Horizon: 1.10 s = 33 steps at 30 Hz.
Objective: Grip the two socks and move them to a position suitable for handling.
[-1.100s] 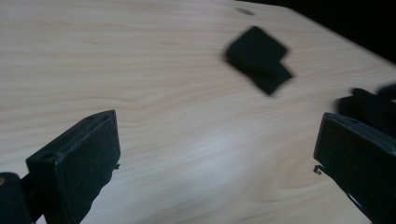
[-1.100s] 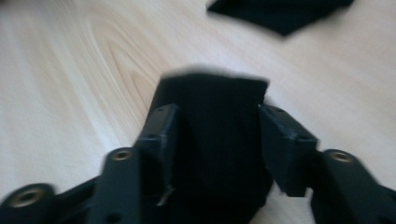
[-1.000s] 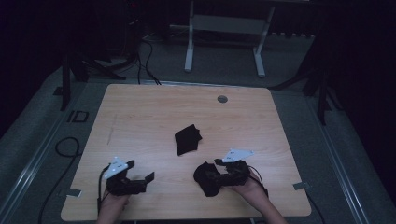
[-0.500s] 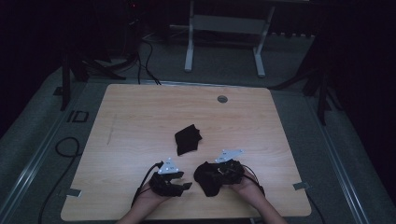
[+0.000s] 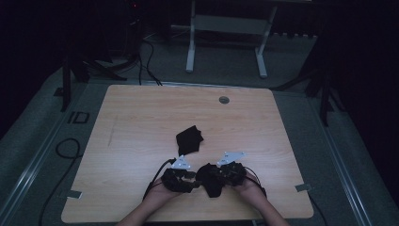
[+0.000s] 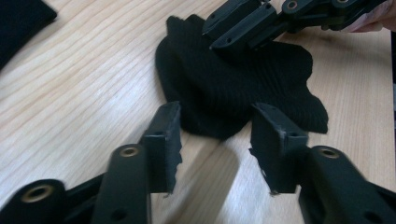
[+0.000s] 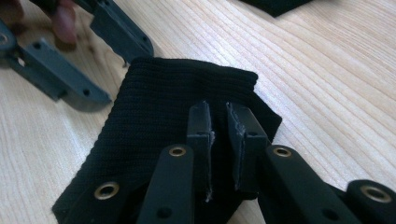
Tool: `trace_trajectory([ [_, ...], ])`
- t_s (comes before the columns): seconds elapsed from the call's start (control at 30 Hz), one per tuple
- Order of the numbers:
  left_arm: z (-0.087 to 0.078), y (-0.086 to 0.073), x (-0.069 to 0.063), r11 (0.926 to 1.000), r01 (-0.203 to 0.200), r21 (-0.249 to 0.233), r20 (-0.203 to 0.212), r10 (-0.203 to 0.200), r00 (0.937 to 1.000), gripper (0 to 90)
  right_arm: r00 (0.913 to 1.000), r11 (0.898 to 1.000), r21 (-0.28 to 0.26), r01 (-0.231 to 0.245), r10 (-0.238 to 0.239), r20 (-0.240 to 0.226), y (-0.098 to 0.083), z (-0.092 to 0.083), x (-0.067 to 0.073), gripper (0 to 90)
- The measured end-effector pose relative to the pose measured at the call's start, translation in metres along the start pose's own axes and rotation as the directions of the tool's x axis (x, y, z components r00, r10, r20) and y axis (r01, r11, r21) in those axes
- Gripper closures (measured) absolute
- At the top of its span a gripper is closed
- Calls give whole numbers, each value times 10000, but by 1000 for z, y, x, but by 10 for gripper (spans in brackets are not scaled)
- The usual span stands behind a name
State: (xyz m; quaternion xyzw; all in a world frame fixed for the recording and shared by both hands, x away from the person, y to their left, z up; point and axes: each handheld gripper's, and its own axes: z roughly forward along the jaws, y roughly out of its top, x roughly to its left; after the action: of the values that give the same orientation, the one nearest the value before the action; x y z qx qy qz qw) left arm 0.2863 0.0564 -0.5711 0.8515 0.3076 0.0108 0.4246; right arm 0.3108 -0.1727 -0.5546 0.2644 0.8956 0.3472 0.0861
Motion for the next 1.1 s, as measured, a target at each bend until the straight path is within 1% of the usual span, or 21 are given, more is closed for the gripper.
trace_trajectory([
  [0.07, 3, 3, -2, 9998, -178, 104, -12, 178, 9998, 609, 10000, 10000, -47, 4, -4, 9, 0, 0, 0, 797],
  [0.1, 5, 4, -3, 9996, -202, 177, -124, 204, 9997, 663, 10000, 10000, -53, 20, -20, 24, -1, 0, 1, 798],
  [0.13, 6, 5, -3, 9996, -152, 231, -56, 153, 9999, 741, 10000, 10000, -61, 38, -38, 44, -1, 0, 1, 799],
  [0.17, 7, 5, -3, 9997, -88, 240, -58, 89, 9999, 783, 10000, 10000, -69, 43, -43, 63, -1, 0, 1, 804],
  [0.23, 5, 5, -2, 9996, 124, 248, -93, -122, 9999, 824, 9998, 9999, -84, 96, -95, 164, 0, -1, 1, 820],
  [0.27, 5, 5, -2, 9996, 124, 248, -93, -122, 9999, 830, 9998, 9999, -84, 96, -95, 164, 0, -1, 1, 820],
  [0.3, 1, 5, -2, 9997, 247, 90, -252, -245, 9994, 830, 9998, 9999, -101, 52, -50, 198, 0, -2, 2, 826],
  [0.4, -9, 7, -1, 9990, 348, -272, -265, -355, 9990, 837, 9997, 9980, -630, -62, 75, 211, 4, -18, -1, 838],
  [0.47, -16, 9, -2, 9984, 238, -515, -379, -257, 9989, 837, 9996, 9939, -1083, -230, 246, 136, 8, -30, -5, 843],
  [0.53, -23, 12, -3, 9967, 186, -789, -334, -212, 9992, 837, 9995, 9907, -1330, -300, 313, 81, 11, -40, -7, 844],
  [0.57, -26, 14, -4, 9965, 121, -831, -608, -171, 9980, 856, 9994, 9884, -1490, -286, 313, 155, 12, -45, -7, 849],
  [0.6, -30, 15, -4, 9957, 144, -920, -602, -199, 9980, 855, 9981, 9873, -1572, -208, 296, 539, 13, -50, -6, 849],
  [0.63, -34, 16, -5, 9949, 40, -1010, -622, -103, 9980, 861, 9975, 9863, -1640, -200, 308, 637, 13, -54, -7, 849],
  [0.67, -38, 17, -6, 9942, -32, -1073, -905, -66, 9959, 866, 9975, 9836, -1780, -294, 402, 573, 13, -60, -10, 850],
  [0.73, -43, 18, -5, 9944, 80, -1053, -842, -169, 9963, 873, 9949, 9774, -2062, -468, 640, 776, 12, -71, -14, 850],
  [0.77, -44, 17, -4, 9945, 124, -1037, -949, -223, 9952, 874, 9947, 9759, -2120, -512, 688, 768, 12, -76, -16, 850],
  [0.83, -46, 15, -1, 9935, 379, -1073, -795, -466, 9957, 875, 9902, 9749, -2164, -522, 787, 1156, 8, -83, -21, 849],
  [0.87, -49, 13, -1, 9933, 359, -1097, -952, -464, 9944, 875, 9892, 9746, -2151, -617, 884, 1169, 6, -86, -24, 849],
  [0.93, -55, 9, -1, 9917, 305, -1252, -1087, -443, 9931, 875, 9839, 9735, -2153, -775, 1095, 1409, 0, -92, -30, 849],
  [0.97, -59, 8, 0, 9903, 381, -1334, -1149, -536, 9919, 875, 9820, 9728, -2156, -852, 1185, 1468, -3, -95, -33, 849],
  [1.1, -75, 1, 6, 9841, 715, -1628, -1115, -904, 9896, 874, 9725, 9617, -2401, -1319, 1724, 1563, -15, -109, -43, 848],
])
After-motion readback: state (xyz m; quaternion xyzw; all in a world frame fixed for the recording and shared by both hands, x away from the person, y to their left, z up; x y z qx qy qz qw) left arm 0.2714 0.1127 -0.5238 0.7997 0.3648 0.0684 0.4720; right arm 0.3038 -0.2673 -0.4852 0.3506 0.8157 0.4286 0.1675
